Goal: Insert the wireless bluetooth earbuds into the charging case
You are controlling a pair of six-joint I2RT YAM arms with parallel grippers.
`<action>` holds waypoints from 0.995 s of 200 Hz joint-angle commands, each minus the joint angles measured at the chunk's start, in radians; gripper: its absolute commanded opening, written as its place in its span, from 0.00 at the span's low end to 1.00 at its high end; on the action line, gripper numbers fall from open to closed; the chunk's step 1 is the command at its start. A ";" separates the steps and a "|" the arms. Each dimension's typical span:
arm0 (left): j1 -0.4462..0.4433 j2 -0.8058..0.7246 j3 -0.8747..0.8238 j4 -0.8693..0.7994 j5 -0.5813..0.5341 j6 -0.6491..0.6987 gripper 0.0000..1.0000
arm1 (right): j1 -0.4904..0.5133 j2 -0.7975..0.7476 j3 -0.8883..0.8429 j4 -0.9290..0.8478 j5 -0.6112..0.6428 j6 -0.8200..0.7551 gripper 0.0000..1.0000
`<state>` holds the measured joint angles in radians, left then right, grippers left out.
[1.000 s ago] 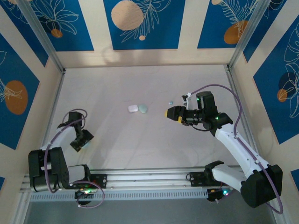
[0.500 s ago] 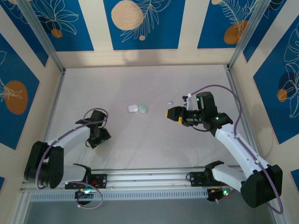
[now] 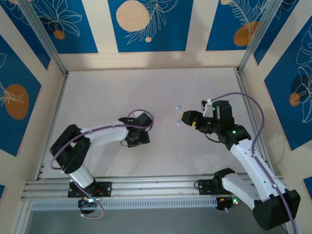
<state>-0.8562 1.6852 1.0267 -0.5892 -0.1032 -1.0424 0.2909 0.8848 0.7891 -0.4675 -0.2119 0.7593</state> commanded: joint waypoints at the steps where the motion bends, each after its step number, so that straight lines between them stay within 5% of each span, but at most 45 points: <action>1: -0.052 0.065 0.065 -0.013 0.009 -0.026 0.62 | -0.017 -0.019 -0.019 -0.049 0.026 0.014 0.72; 88: -0.093 0.119 0.116 -0.015 0.015 0.010 0.65 | -0.053 -0.023 -0.029 -0.063 -0.002 -0.002 0.71; 131: -0.092 0.098 0.119 -0.020 -0.013 0.058 0.79 | -0.055 0.046 -0.013 -0.087 -0.071 -0.062 0.65; 199: -0.068 -0.143 0.004 0.024 -0.172 0.114 0.87 | -0.024 0.155 0.006 -0.024 -0.118 -0.142 0.65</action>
<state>-0.9379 1.6730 1.0992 -0.5777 -0.1684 -0.9604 0.2432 1.0386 0.7723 -0.5365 -0.2943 0.6765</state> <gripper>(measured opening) 0.869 0.649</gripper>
